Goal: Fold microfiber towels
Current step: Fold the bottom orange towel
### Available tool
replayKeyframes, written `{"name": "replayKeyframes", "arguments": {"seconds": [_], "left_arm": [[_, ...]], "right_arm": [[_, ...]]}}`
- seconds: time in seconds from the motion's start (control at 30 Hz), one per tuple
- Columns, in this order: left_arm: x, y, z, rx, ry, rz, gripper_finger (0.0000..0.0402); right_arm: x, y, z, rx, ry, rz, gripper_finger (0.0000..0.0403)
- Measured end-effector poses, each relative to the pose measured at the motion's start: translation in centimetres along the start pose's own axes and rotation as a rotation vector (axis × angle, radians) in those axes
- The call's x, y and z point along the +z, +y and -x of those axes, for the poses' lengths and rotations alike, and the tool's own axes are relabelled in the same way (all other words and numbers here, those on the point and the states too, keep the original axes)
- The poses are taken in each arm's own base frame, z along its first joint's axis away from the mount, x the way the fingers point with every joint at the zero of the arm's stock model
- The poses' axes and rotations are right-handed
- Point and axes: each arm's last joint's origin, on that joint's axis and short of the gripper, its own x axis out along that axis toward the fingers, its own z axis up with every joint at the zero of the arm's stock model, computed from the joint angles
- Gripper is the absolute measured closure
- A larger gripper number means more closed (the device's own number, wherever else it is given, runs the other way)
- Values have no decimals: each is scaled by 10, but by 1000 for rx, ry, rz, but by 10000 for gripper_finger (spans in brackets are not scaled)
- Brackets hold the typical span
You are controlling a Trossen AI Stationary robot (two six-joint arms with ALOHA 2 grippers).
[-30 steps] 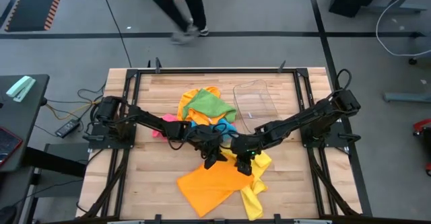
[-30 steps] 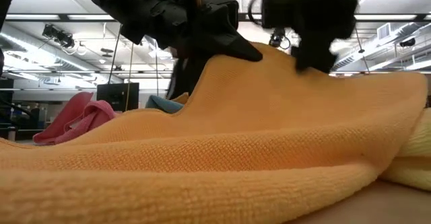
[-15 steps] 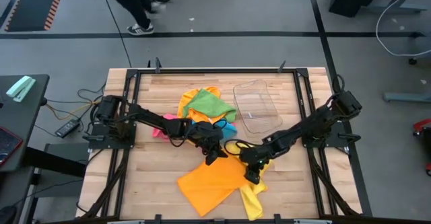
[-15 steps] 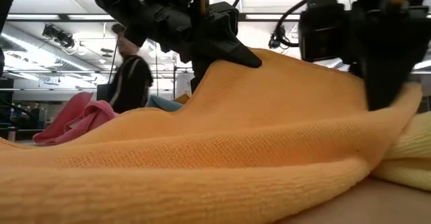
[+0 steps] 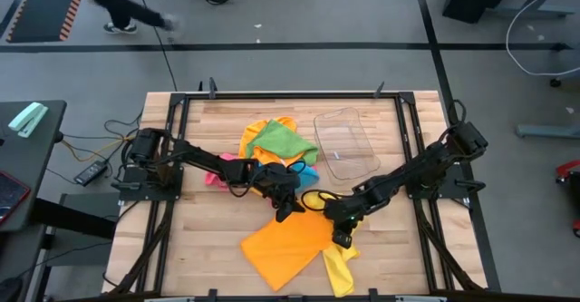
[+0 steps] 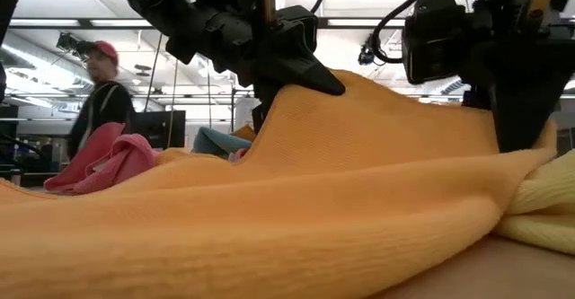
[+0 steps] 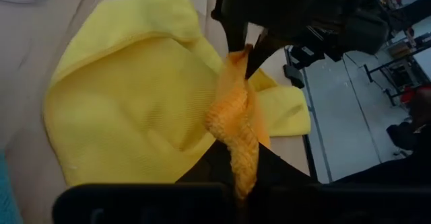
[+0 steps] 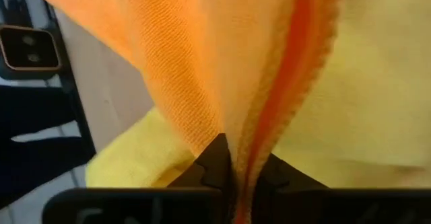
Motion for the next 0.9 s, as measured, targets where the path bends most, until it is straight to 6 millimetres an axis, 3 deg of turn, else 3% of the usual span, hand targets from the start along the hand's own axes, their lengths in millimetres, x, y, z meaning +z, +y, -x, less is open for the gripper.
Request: {"name": "replayKeyframes", "arguments": {"seconds": [0.17, 0.3, 0.53, 0.67, 0.9], "left_arm": [[3, -1, 0, -13, -22, -14, 381], [4, 0, 1, -18, -36, -16, 393], [6, 1, 2, -14, -36, -36, 380], [16, 6, 10, -2, -73, -47, 393], [37, 17, 30, 38, -141, -114, 377]], "right_arm": [[8, 1, 13, 50, -2, 67, 394], [12, -2, 18, 49, -14, 76, 398], [13, -12, 30, -9, 2, 49, 400], [12, -15, 44, -40, -14, 44, 401], [12, -26, 76, -112, -81, 31, 400]]}}
